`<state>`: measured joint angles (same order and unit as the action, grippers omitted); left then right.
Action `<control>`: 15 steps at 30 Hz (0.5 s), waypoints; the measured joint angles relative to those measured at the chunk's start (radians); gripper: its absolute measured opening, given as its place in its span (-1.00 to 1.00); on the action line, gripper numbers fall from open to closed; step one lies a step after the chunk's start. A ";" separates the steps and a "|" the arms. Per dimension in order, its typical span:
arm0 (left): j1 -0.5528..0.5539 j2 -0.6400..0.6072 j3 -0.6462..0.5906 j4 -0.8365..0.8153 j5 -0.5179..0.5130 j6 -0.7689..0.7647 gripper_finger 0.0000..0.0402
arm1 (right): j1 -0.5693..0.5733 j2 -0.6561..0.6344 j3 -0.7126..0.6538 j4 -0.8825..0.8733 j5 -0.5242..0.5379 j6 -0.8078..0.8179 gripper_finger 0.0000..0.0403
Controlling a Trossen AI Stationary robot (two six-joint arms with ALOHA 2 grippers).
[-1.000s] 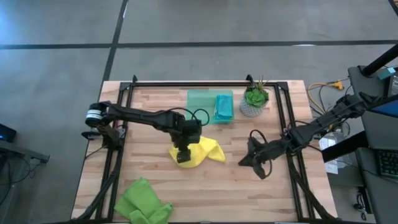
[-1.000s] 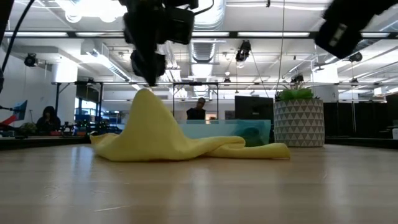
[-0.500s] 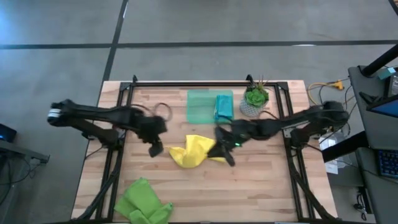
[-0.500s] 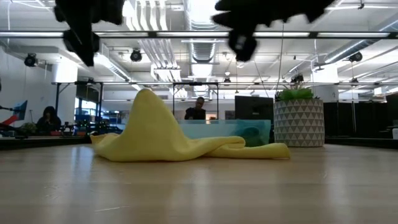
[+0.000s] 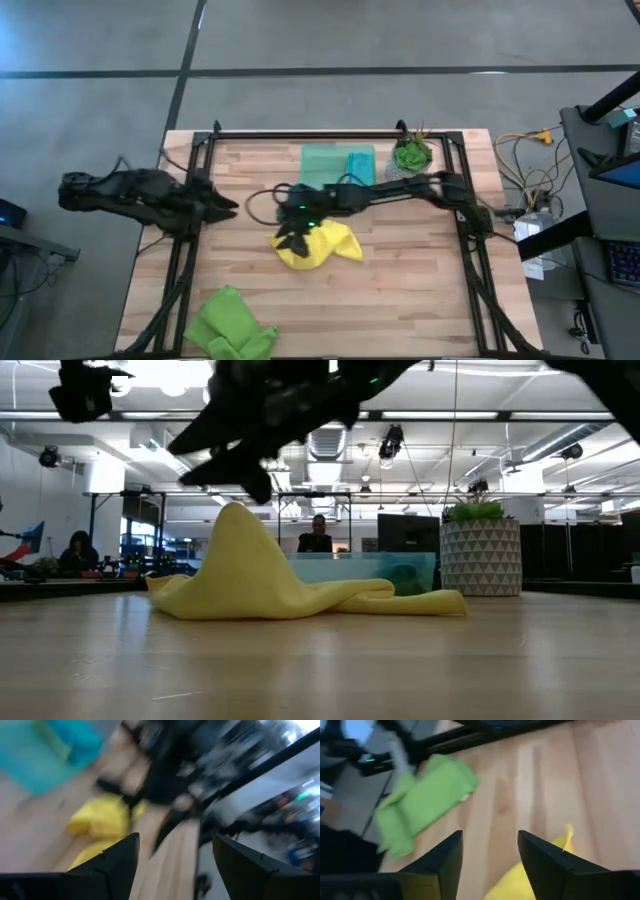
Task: Fold microfiber towels
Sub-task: Fold the yellow microfiber cloth
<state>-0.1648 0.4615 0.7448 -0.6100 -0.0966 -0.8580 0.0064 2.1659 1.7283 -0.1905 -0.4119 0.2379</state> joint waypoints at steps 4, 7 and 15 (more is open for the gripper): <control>0.000 -0.128 -0.028 0.086 -0.049 0.034 0.17 | -0.022 0.144 0.199 -0.137 0.091 0.002 -0.07; 0.001 -0.211 -0.032 0.083 -0.069 0.035 0.17 | -0.038 0.237 0.339 -0.259 0.104 -0.009 -0.08; 0.001 -0.369 -0.032 0.078 -0.069 0.061 0.17 | -0.036 0.429 0.591 -0.489 0.109 -0.058 -0.09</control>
<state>-0.1638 0.0924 0.7126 -0.5325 -0.1654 -0.7966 -0.0299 2.5951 2.3197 -0.6791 -0.3031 0.1802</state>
